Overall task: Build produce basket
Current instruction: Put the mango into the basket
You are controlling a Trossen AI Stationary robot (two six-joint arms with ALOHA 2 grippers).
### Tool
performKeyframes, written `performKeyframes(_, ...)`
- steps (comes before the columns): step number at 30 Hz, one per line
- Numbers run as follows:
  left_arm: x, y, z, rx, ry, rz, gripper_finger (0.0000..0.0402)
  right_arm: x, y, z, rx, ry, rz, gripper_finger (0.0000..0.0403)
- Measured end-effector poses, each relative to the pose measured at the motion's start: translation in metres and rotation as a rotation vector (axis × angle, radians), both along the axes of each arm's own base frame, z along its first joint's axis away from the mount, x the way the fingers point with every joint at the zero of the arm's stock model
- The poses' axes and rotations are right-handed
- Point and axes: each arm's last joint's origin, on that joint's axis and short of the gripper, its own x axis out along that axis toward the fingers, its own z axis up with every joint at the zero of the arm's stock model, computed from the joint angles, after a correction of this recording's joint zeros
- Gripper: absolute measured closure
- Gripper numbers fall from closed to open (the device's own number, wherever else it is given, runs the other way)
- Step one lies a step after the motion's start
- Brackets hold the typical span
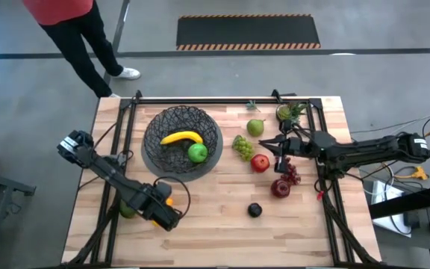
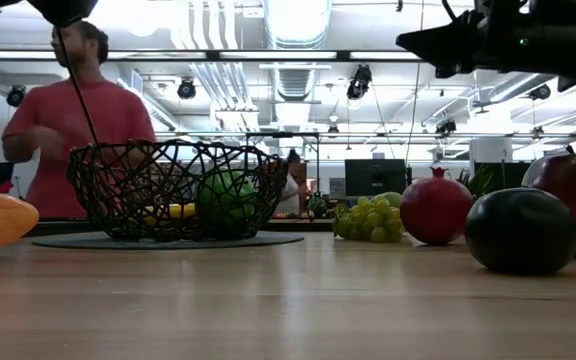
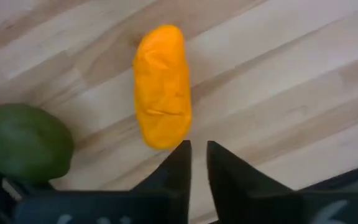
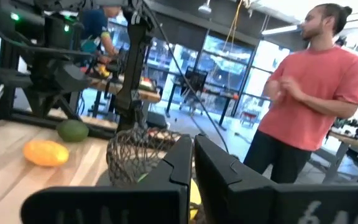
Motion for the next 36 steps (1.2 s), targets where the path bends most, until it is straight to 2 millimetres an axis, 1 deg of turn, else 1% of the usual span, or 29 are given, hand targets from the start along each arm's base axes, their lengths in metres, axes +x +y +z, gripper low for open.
performKeyframes(3,0.000,0.000,-0.003,0.002,0.004,-0.001,0.0319,0.002,0.000,0.002,-0.002,0.013,0.000,0.0392)
performKeyframes(7,-0.002,0.001,-0.011,0.011,0.016,-0.002,0.0246,0.003,0.000,0.002,-0.003,0.031,0.016,0.0392)
performKeyframes(11,-0.005,0.004,-0.030,0.023,0.033,-0.003,0.0178,0.003,0.000,0.002,-0.005,0.030,0.022,0.0392)
performKeyframes(14,-0.006,0.004,-0.046,0.016,0.022,-0.007,0.0146,0.003,0.000,0.002,-0.011,0.031,0.021,0.0392)
performKeyframes(17,-0.007,0.005,-0.059,0.004,0.005,-0.007,0.0135,0.003,0.000,0.002,-0.011,0.031,0.020,0.0392)
performKeyframes(22,-0.014,0.010,-0.074,0.023,0.035,-0.004,0.0138,0.003,0.000,0.002,-0.011,0.032,0.020,0.0392)
performKeyframes(36,-0.015,0.012,-0.077,0.066,0.017,-0.032,0.0141,0.003,0.000,0.001,-0.010,0.035,0.019,0.0392)
